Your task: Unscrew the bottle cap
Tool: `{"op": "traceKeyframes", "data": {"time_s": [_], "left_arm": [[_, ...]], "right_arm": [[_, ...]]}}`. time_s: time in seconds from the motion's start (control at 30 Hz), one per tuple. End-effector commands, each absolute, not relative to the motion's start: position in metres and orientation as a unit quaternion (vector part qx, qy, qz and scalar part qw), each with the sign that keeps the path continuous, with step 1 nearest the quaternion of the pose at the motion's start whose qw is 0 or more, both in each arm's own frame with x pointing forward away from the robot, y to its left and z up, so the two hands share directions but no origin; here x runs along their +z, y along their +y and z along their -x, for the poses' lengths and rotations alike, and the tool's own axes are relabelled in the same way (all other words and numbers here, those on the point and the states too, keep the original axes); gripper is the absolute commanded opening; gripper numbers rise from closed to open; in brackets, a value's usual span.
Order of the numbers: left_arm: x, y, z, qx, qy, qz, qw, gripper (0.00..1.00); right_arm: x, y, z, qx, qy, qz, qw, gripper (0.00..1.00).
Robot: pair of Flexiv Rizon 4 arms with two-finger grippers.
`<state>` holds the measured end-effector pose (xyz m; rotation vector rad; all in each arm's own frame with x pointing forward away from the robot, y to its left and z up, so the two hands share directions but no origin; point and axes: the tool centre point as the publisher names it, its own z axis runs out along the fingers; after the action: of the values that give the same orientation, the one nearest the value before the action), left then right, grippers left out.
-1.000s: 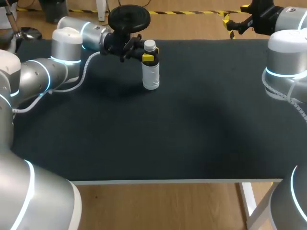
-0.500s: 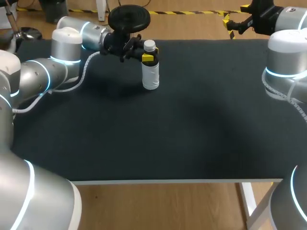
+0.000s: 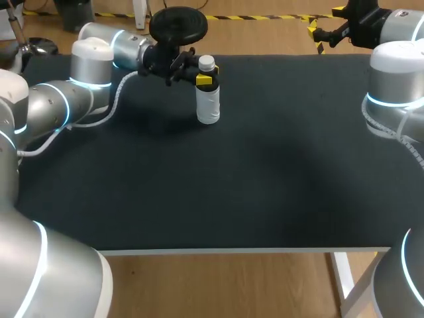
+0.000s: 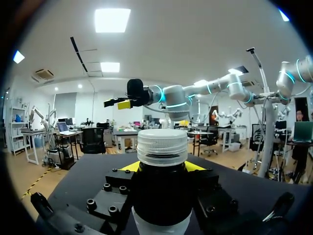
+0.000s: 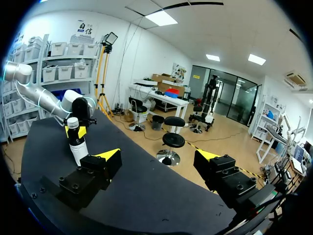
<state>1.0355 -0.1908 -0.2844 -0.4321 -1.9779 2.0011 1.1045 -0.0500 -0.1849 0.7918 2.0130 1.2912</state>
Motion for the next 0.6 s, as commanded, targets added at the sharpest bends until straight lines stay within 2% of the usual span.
{"op": "traceKeyframes", "data": {"time_s": [0.03,0.13,0.6], "left_arm": [[-0.287,-0.191,-1.042,0.696,-0.684,0.155,0.152,0.00],[-0.287,-0.191,-1.042,0.696,-0.684,0.155,0.152,0.00],[-0.287,-0.191,-1.042,0.696,-0.684,0.155,0.152,0.00]], "right_arm": [[-0.185,-0.050,-1.104,0.488,0.761,-0.299,0.306,1.00],[-0.185,-0.050,-1.104,0.488,0.761,-0.299,0.306,1.00],[-0.190,0.024,-1.077,0.563,0.709,-0.311,0.288,1.00]]}}
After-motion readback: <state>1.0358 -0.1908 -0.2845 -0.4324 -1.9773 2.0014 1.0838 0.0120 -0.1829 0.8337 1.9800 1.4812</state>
